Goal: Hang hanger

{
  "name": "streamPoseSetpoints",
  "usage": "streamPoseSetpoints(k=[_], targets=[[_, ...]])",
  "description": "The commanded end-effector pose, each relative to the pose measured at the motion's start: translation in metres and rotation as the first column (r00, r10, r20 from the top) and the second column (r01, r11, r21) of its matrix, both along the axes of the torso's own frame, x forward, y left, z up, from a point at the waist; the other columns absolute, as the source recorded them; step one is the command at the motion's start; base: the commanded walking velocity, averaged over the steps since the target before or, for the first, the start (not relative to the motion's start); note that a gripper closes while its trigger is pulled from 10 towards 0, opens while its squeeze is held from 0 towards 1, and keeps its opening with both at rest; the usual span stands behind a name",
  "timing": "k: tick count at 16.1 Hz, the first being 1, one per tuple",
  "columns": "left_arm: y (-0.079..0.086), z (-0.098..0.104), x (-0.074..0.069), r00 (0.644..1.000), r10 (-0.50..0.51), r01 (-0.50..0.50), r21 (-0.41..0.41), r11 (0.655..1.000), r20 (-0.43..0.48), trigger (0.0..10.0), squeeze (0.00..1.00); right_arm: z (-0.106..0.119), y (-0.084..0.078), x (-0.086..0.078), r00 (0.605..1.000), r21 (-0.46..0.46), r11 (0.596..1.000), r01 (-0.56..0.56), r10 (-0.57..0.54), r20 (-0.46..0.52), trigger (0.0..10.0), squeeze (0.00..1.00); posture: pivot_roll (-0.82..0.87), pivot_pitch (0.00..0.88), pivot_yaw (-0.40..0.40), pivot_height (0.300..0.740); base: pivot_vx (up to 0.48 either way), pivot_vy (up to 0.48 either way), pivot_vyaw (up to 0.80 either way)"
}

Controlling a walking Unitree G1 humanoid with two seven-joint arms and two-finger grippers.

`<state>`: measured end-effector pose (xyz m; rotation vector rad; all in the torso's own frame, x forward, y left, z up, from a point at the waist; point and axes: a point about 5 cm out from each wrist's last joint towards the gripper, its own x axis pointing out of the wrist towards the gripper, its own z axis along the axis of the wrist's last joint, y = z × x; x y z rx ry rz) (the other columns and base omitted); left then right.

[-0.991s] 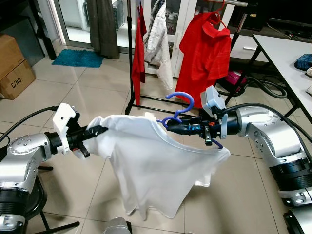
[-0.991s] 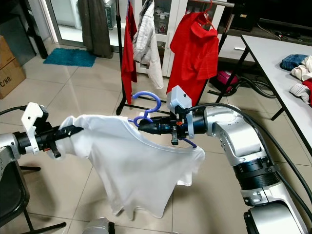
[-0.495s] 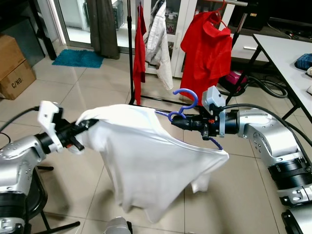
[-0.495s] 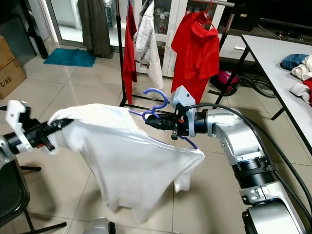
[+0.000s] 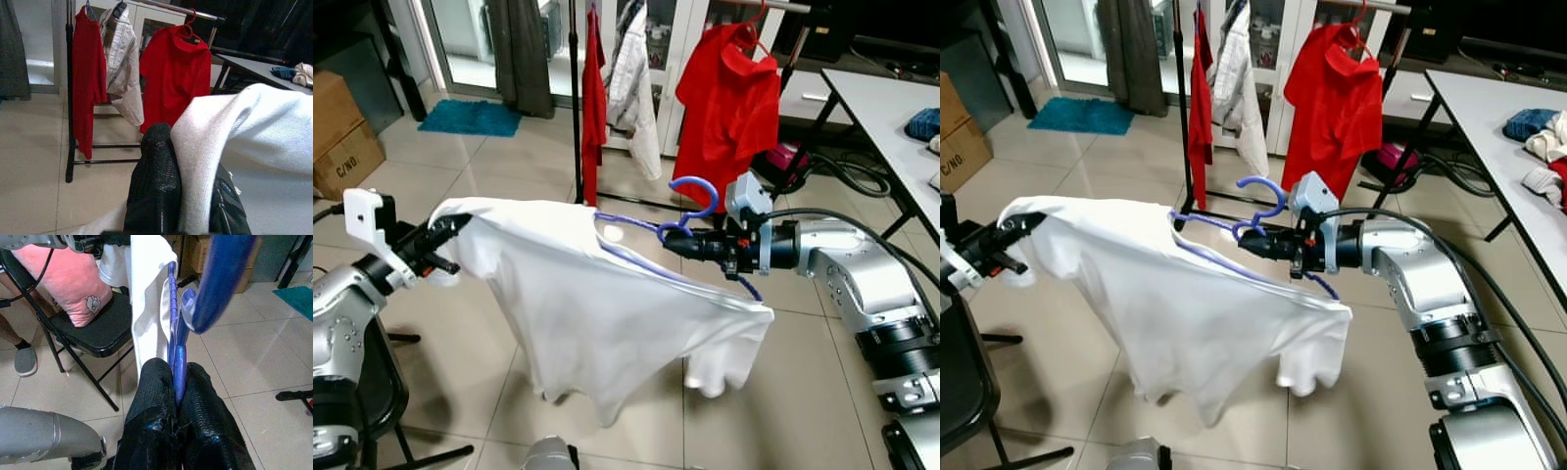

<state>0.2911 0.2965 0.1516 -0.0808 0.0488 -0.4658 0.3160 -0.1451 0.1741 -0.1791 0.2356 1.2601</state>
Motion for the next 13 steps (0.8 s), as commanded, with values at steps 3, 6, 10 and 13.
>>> streamPoseSetpoints(k=[3,6,10,13], targets=[[-0.020,-0.010,-0.001,0.995,-0.083,0.086,0.061,0.994,-0.061,10.0,0.27,0.007,-0.003,0.002,0.999,0.007,1.000,0.020,-0.020,0.028,0.0,0.00,-0.01,0.000,-0.014,0.740,0.000,0.000,0.00],[-0.025,-0.018,-0.005,0.993,-0.083,0.091,0.090,0.992,-0.089,10.0,1.00,0.002,-0.002,-0.002,0.998,0.016,0.998,0.065,-0.065,0.018,0.0,0.00,-0.03,0.000,-0.004,0.740,0.000,0.000,0.00],[-0.033,-0.026,-0.010,0.996,0.032,-0.022,0.104,0.994,-0.088,10.0,1.00,-0.024,-0.017,-0.004,0.957,-0.056,0.956,0.289,-0.289,0.000,0.0,0.00,0.00,0.000,-0.041,0.740,0.000,0.000,0.00],[-0.071,-0.017,-0.019,0.997,0.078,-0.077,0.061,0.995,-0.009,10.0,0.00,-0.056,-0.018,-0.007,0.788,0.008,0.789,0.614,-0.612,-0.069,0.0,0.00,-0.03,0.000,-0.030,0.740,0.000,0.000,0.00]])
